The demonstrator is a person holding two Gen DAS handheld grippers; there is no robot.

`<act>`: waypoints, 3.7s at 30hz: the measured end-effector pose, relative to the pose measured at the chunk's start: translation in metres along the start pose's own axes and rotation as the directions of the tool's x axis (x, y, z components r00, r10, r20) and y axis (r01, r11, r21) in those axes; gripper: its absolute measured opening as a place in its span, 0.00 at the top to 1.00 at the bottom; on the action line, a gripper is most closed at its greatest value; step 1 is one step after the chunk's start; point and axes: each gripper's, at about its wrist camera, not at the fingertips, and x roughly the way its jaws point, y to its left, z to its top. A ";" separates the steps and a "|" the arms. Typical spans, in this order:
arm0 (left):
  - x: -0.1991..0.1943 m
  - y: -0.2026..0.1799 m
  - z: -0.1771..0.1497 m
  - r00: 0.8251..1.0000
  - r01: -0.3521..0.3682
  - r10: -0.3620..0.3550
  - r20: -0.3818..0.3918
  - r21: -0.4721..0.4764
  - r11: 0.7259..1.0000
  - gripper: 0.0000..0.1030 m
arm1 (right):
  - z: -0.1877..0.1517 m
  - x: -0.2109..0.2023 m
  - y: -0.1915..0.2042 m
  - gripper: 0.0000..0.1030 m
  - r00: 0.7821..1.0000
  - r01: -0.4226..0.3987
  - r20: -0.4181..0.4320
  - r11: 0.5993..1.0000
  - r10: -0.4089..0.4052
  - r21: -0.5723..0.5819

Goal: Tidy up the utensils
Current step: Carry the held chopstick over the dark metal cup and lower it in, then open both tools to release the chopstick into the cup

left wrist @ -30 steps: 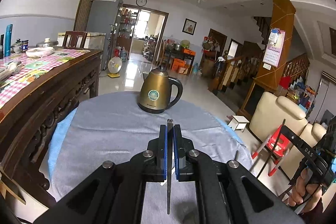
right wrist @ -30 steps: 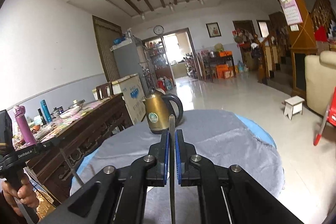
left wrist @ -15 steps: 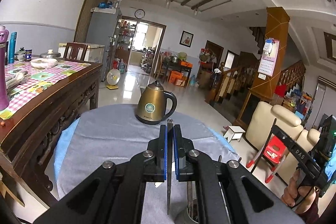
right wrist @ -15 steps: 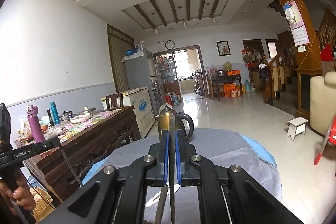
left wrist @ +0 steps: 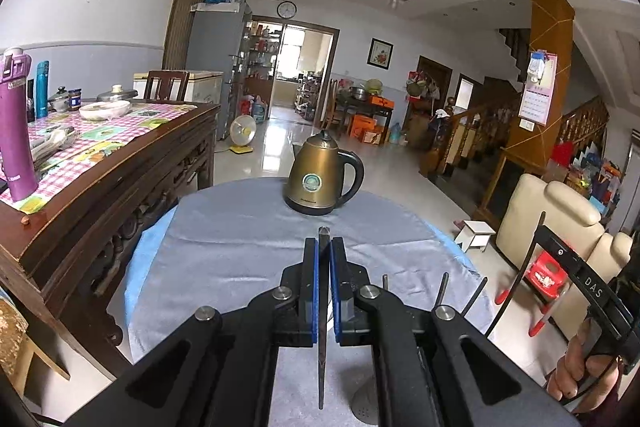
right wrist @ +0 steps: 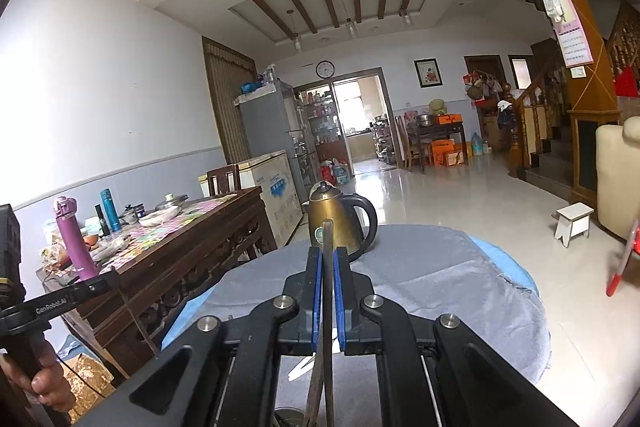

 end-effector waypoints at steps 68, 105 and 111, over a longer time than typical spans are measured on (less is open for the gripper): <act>-0.033 -0.077 -0.014 0.989 0.059 -0.063 0.132 0.033 0.998 0.95 | -0.032 -0.009 0.011 0.94 0.997 0.008 0.071 0.995 -0.016 0.102; -0.006 -0.073 -0.036 0.998 -0.001 0.000 0.059 0.012 1.000 0.95 | -0.043 0.005 0.021 0.94 0.999 -0.024 -0.026 0.995 0.027 0.095; 0.000 -0.071 -0.042 1.000 0.007 -0.007 0.029 -0.004 1.000 0.95 | -0.047 0.010 0.026 0.94 0.998 -0.028 -0.052 0.996 0.033 0.087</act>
